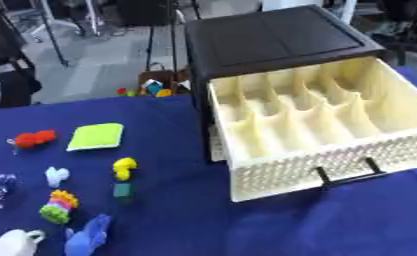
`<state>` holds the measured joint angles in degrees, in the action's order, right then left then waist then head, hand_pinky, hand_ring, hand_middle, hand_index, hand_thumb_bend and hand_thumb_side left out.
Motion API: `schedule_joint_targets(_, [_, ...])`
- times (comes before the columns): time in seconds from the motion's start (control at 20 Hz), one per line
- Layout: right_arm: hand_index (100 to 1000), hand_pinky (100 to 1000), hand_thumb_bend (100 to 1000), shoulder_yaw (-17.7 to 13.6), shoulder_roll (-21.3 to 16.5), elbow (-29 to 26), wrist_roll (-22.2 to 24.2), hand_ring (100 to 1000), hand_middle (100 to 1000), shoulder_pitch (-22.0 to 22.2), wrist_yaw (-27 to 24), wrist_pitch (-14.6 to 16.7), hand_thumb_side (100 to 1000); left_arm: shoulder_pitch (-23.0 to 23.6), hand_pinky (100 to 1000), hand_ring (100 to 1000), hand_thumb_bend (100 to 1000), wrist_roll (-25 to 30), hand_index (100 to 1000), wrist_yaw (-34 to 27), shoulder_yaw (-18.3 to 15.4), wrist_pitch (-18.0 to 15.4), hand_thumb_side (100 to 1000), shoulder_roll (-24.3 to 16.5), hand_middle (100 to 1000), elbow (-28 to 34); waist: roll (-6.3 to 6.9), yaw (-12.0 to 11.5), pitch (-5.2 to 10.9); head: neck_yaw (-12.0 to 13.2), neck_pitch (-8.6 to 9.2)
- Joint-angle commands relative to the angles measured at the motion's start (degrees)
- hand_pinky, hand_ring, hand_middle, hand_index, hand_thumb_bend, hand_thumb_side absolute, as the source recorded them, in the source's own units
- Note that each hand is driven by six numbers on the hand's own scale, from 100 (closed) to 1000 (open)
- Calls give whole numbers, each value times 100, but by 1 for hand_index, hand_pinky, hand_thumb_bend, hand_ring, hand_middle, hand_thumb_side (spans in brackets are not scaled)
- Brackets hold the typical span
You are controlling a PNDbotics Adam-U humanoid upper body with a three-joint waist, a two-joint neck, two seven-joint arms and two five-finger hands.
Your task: Pick up objects from table and place into drawer.
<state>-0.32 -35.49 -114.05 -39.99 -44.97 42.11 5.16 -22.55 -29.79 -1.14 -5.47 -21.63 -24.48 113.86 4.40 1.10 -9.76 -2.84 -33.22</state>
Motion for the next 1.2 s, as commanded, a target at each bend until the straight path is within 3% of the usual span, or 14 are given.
schedule_joint_targets(0.05, [884,760,100,30,164,-54,-13,868,853,-180,-209,-54,1000,-104,698,834,344,-45,862,169,-63,80,1000,-32,823,73,-24,-22,47,-55,20])
schedule_joint_targets(0.35, [858,765,100,65,453,-54,409,862,846,-55,-603,-504,1000,-102,709,852,406,-83,868,430,-43,326,1000,-22,832,73,-47,-59,31,57,65])
schedule_joint_targets(0.55, [857,765,100,54,479,-54,735,858,842,-63,-620,-794,1000,71,726,873,552,120,867,727,-48,647,1000,-209,839,38,-58,-96,38,260,67])
schedule_joint_targets(0.7, [855,762,100,40,471,-54,848,855,841,-66,-572,-839,1000,127,737,876,670,375,858,988,30,909,1000,-530,828,-238,-48,-121,61,296,42])
schedule_joint_targets(0.85, [853,759,100,46,442,-54,876,852,840,-44,-534,-829,1000,48,740,868,687,627,865,1241,294,1162,1000,-929,823,-632,-24,-126,87,271,-9])
schedule_joint_targets(1.2, [851,757,100,58,417,-54,903,847,837,3,-485,-823,1000,-229,772,885,754,1218,992,1832,1144,1753,1000,-1888,862,-1436,10,-75,152,239,-156])
